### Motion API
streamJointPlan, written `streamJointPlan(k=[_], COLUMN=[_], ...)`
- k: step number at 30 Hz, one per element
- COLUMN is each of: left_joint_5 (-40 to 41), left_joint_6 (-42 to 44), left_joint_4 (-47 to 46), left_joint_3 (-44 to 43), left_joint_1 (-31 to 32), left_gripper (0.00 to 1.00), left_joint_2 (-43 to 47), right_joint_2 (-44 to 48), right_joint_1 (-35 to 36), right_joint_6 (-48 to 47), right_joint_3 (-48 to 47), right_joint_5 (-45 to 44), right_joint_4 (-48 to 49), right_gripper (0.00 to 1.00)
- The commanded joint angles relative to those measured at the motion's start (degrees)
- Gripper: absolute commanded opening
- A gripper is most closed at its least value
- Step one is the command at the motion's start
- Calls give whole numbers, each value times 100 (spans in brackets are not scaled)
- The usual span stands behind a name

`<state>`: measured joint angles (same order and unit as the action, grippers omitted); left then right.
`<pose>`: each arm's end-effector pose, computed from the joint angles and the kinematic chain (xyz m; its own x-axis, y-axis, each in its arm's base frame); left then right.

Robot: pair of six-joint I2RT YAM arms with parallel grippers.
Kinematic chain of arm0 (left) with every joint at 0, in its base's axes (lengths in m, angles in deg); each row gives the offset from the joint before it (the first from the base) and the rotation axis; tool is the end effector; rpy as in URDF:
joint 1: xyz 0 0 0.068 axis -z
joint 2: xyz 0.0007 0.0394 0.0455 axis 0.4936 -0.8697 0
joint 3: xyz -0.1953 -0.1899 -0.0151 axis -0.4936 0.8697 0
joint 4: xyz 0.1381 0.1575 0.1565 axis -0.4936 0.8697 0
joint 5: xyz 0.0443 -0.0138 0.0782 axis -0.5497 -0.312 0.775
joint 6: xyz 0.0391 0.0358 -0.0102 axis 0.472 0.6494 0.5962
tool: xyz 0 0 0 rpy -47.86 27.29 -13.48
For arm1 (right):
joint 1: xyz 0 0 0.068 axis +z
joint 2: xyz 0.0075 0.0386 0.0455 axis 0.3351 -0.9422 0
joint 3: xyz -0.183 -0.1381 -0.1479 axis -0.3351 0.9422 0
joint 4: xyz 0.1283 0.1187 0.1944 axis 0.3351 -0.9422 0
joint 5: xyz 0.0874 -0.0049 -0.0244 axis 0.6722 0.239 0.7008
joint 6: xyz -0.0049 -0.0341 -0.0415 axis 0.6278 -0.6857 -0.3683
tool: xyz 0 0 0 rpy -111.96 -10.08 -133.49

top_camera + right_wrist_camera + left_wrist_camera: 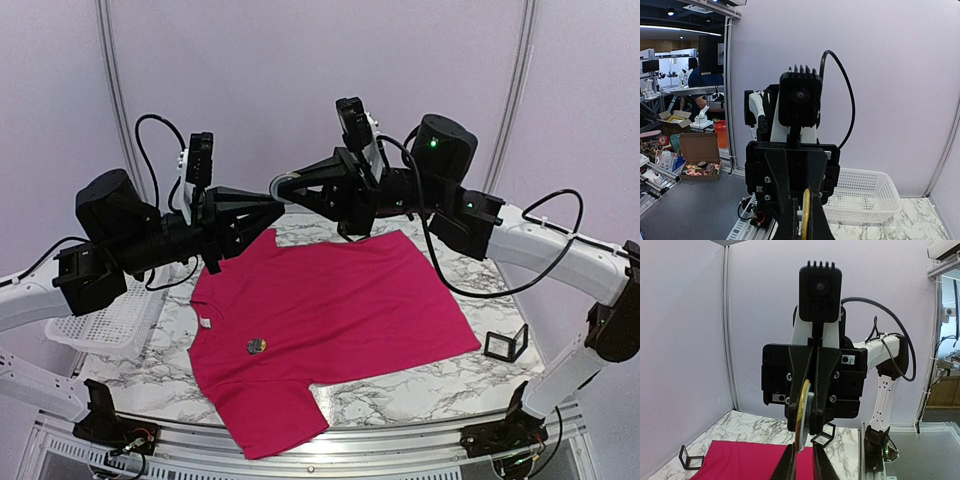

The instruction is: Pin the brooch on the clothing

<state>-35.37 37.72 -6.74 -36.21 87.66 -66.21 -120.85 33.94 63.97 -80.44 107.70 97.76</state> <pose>0.1258 -0.2204 0.4149 0.1066 -0.2443 -0.9638 0.9611 0.2737 0.0369 0.1859 0.2964 0.4409 0.0507 0.1498 -0.9874 -0.9739 -0.2116 -0.0821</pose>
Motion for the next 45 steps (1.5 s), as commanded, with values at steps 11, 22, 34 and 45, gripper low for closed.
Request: streamJointPlan(k=[11,22,34,45], left_joint_5=[-310,-510,-641,-27], left_joint_6=[20,-107,49,1], left_joint_4=[-269,-353,-414,-619], left_joint_3=[-124,-148,-130,201], left_joint_1=[19,22,44,71], left_gripper=[9,6,0,0], left_joint_2=[76,-22,-43,153], right_joint_2=[-136,-169,-227,4], right_joint_1=[50,54,62,62], right_joint_6=[-28,-57,7,-278], right_joint_3=[-236,-201,-212,-57], right_joint_5=[18,70,121,-109], right_joint_4=[-85,-167,-156,-273], right_gripper=[0,0,0,55])
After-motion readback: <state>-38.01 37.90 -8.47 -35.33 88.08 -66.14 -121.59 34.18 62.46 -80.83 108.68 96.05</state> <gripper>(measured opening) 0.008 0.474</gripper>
